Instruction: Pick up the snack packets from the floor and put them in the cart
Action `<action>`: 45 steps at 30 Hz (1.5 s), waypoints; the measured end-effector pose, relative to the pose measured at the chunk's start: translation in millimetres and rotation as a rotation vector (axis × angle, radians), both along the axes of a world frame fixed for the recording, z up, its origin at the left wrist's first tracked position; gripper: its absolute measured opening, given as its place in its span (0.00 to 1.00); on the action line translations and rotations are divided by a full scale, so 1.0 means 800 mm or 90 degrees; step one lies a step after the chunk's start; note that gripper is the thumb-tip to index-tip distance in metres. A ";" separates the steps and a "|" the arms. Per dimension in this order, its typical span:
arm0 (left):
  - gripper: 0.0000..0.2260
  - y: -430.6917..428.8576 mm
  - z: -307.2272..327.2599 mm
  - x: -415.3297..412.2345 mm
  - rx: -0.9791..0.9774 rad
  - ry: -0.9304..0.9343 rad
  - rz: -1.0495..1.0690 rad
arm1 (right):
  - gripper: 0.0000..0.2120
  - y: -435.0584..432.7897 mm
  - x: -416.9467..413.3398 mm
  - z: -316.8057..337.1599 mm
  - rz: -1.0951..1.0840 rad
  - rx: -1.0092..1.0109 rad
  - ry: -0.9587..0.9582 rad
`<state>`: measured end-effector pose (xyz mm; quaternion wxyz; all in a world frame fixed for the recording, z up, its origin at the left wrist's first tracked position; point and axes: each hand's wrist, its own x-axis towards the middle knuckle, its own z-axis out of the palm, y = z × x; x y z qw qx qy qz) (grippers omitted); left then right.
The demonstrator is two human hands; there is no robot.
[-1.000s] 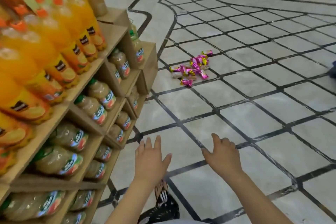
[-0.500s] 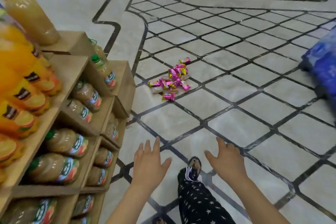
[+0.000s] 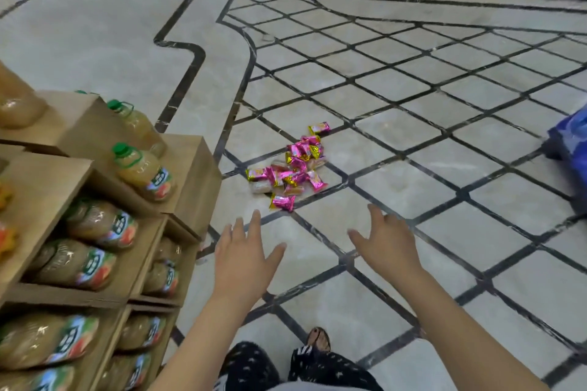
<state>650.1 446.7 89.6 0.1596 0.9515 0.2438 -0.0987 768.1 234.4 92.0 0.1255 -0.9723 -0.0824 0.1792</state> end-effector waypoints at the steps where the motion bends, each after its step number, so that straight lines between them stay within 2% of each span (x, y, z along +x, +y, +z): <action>1: 0.36 0.001 -0.001 0.013 -0.001 0.008 0.005 | 0.33 0.005 0.018 -0.001 0.000 0.006 0.001; 10: 0.37 0.066 -0.049 0.148 -0.030 0.092 0.046 | 0.33 0.076 0.152 -0.053 0.002 -0.020 0.128; 22: 0.39 0.148 -0.099 0.366 -0.088 0.202 0.025 | 0.33 0.136 0.363 -0.075 -0.033 -0.090 0.168; 29: 0.39 0.130 -0.153 0.433 -0.136 0.181 0.219 | 0.30 0.125 0.466 -0.132 0.042 -0.144 0.226; 34: 0.39 0.096 -0.209 0.474 -0.151 0.225 0.418 | 0.30 0.124 0.562 -0.193 0.192 -0.195 0.243; 37: 0.38 0.064 -0.259 0.495 -0.184 0.253 0.531 | 0.33 0.122 0.622 -0.236 0.287 -0.248 0.234; 41: 0.37 0.028 -0.333 0.522 -0.221 0.294 0.640 | 0.34 0.122 0.685 -0.321 0.371 -0.310 0.226; 45: 0.39 0.019 -0.431 0.542 -0.200 0.306 0.636 | 0.33 0.128 0.717 -0.436 0.420 -0.354 0.225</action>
